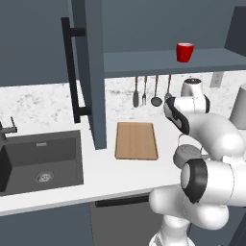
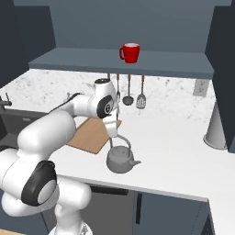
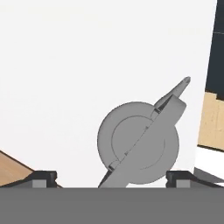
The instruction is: Pick the kettle from the counter and place it on the tray. Then pick the mug from the cabinet and place it on the tray. Then close the cabinet doors.
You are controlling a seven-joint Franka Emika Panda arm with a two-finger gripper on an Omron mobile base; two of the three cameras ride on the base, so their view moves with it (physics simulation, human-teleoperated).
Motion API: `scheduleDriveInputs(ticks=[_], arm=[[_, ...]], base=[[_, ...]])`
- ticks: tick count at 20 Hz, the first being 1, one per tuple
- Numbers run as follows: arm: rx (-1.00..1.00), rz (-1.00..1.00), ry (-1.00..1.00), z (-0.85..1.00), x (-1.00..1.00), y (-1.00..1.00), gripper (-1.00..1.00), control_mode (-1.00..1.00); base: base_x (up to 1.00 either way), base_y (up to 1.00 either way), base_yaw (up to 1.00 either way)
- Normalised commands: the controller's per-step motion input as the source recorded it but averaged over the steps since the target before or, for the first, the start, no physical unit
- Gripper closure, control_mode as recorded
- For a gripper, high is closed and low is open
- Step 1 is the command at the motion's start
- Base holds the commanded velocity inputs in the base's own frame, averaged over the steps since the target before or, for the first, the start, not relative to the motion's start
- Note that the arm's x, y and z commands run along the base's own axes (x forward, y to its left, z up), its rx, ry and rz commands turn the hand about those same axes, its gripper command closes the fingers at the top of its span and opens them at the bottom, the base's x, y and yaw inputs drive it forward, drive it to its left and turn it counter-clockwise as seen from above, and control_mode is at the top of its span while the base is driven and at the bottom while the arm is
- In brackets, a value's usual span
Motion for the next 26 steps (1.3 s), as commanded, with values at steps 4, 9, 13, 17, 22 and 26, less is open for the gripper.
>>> scheduleDriveInputs(ticks=[4,9,13,17,22,26], arm=[[0.0,-0.02,0.0,0.11,-0.02,-0.04,-1.0,-1.0],[0.0,-0.05,0.03,-0.06,-0.04,-0.22,-1.0,-1.0],[0.0,-0.05,0.06,-0.33,0.0,-0.14,-1.0,-1.0],[0.0,-0.02,0.01,-0.49,0.01,-0.01,-1.0,-1.0],[0.0,0.0,0.0,-0.54,0.0,0.0,-1.0,-1.0],[0.0,0.0,-0.03,-0.45,0.0,0.0,-1.0,-1.0]], base=[[0.0,0.0,0.0],[0.0,0.0,0.0],[0.0,0.0,0.0],[0.0,0.0,0.0],[0.0,0.0,0.0],[0.0,0.0,0.0]])
